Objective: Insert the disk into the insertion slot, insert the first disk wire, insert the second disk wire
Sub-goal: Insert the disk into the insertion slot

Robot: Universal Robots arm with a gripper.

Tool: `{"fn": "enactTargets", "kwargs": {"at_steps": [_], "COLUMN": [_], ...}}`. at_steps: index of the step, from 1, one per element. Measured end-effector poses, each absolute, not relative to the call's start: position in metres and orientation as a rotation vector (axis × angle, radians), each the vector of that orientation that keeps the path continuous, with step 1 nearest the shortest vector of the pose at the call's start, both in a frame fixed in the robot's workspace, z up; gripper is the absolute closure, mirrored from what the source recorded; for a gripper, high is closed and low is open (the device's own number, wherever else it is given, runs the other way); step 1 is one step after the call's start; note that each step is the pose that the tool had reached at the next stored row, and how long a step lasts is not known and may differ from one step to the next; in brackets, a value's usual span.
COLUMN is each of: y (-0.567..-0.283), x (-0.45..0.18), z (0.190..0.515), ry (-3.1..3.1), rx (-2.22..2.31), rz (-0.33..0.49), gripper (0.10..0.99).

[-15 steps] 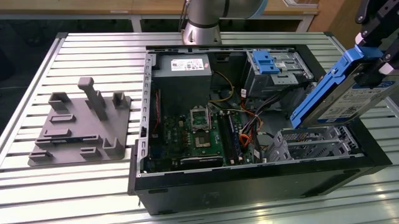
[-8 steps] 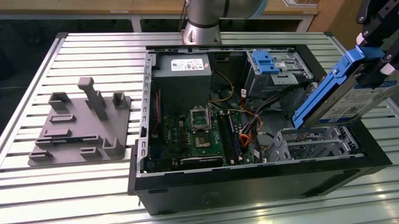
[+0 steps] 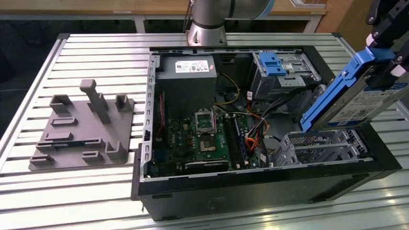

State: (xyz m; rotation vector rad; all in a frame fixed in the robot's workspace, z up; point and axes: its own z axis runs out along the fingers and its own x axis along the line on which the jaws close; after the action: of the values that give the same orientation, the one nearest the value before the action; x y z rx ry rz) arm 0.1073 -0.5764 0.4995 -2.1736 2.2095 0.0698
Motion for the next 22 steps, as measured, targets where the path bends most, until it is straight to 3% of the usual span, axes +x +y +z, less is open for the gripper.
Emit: {"fn": "enactTargets", "kwargs": {"at_steps": [22], "y": [-0.5764], "x": [0.1114], "z": [0.4933], "ry": [2.21], "rx": [-2.174], "rz": [0.07], "gripper": [0.722]}}
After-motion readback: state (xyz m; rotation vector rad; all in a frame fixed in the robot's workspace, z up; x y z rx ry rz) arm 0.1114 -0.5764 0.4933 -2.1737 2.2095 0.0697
